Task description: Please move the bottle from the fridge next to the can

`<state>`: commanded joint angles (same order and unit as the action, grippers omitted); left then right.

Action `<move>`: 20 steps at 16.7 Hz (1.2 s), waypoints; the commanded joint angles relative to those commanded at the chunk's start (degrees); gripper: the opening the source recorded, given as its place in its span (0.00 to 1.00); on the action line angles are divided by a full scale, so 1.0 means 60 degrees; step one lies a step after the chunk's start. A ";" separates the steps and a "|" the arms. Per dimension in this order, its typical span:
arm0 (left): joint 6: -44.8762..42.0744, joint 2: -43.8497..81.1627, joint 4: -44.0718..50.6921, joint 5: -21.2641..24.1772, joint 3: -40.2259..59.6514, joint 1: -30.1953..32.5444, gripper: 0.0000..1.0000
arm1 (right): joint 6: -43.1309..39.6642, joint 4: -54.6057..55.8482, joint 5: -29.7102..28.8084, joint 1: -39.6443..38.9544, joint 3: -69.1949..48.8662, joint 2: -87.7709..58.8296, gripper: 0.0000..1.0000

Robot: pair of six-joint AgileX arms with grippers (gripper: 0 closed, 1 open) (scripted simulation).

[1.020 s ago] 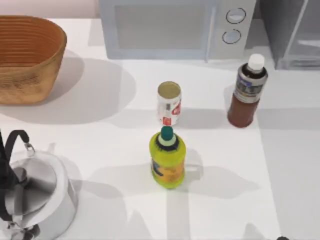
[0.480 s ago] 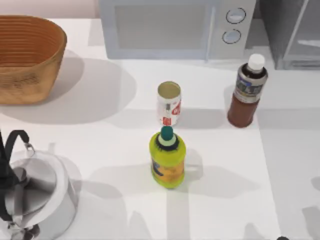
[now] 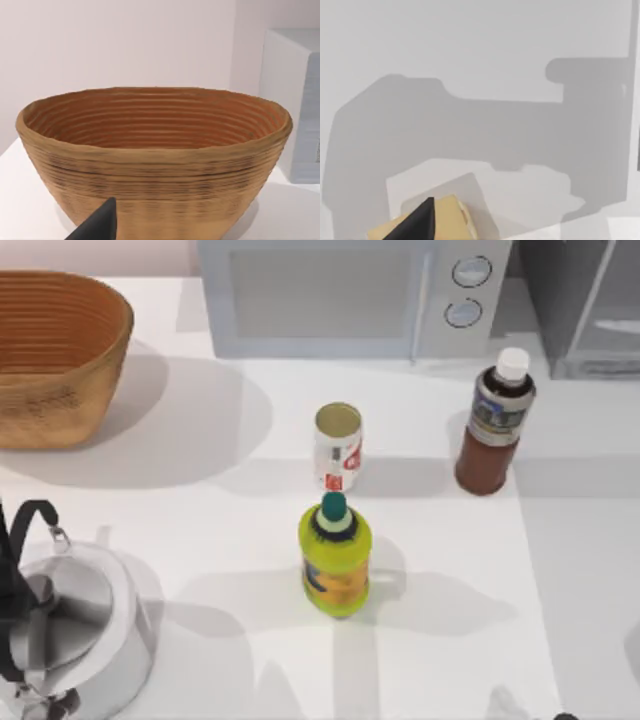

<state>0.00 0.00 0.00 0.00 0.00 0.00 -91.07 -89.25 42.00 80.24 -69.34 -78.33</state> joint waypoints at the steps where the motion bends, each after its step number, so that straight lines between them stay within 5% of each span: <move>1: 0.0000 0.0000 0.0000 0.0000 0.0000 0.0000 1.00 | -0.0857 0.0107 0.0381 0.0771 -0.0230 -0.0864 1.00; 5: 0.0000 0.0000 0.0000 0.0000 0.0000 0.0000 1.00 | -0.3318 0.0579 0.1584 0.3065 -0.0891 -0.3356 1.00; 9: 0.0000 0.0000 0.0000 0.0000 0.0000 0.0000 1.00 | -0.4188 0.0834 0.2080 0.3922 -0.1128 -0.4254 1.00; 15: 0.0000 0.0000 0.0000 0.0000 0.0000 0.0000 1.00 | -0.4070 0.0941 0.2085 0.3774 -0.1112 -0.4232 1.00; 20: 0.0000 0.0000 0.0000 0.0000 0.0000 0.0000 1.00 | -0.2138 0.2896 0.2166 0.2090 -0.1332 -0.4354 1.00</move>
<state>0.00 0.00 0.00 0.00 0.00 0.00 -103.90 -71.87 54.99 92.77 -77.33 -104.46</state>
